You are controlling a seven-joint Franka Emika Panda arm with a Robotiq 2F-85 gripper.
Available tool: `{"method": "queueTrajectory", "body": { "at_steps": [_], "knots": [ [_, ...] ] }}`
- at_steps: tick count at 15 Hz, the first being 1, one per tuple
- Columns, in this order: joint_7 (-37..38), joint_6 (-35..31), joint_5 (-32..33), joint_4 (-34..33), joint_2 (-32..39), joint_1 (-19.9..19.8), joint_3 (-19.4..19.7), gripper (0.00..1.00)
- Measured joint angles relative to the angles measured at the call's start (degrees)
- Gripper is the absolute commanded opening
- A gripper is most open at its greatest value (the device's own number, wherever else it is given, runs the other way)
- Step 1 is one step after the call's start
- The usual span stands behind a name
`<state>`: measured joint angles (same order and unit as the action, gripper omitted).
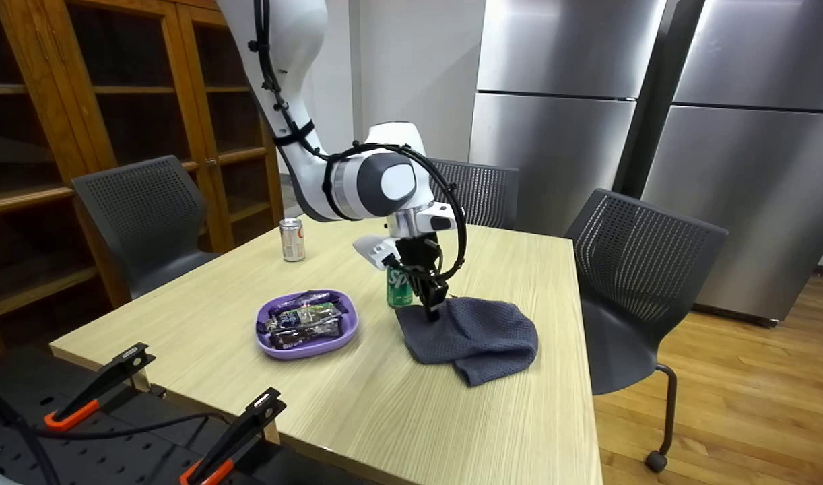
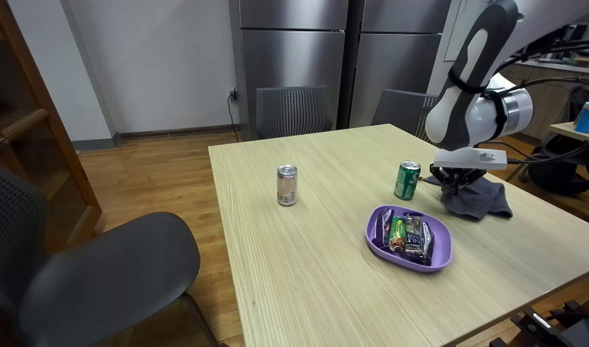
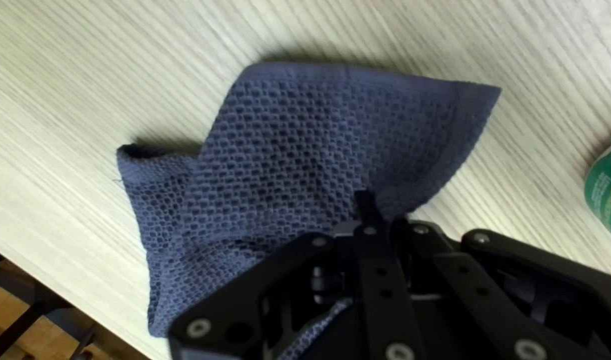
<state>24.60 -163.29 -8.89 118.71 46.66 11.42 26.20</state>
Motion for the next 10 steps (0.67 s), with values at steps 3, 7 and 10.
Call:
{"method": "queueTrajectory", "body": {
  "at_steps": [3,7,10],
  "knots": [
    [-0.2,-0.1,0.6,1.2,-1.8,0.0,-0.2,0.01],
    [-1.0,-0.4,1.7,3.7,-4.7,-0.2,-0.6,0.01],
    [-2.6,-0.7,2.6,5.9,-7.4,-0.8,-1.5,0.01]
  ]
}}
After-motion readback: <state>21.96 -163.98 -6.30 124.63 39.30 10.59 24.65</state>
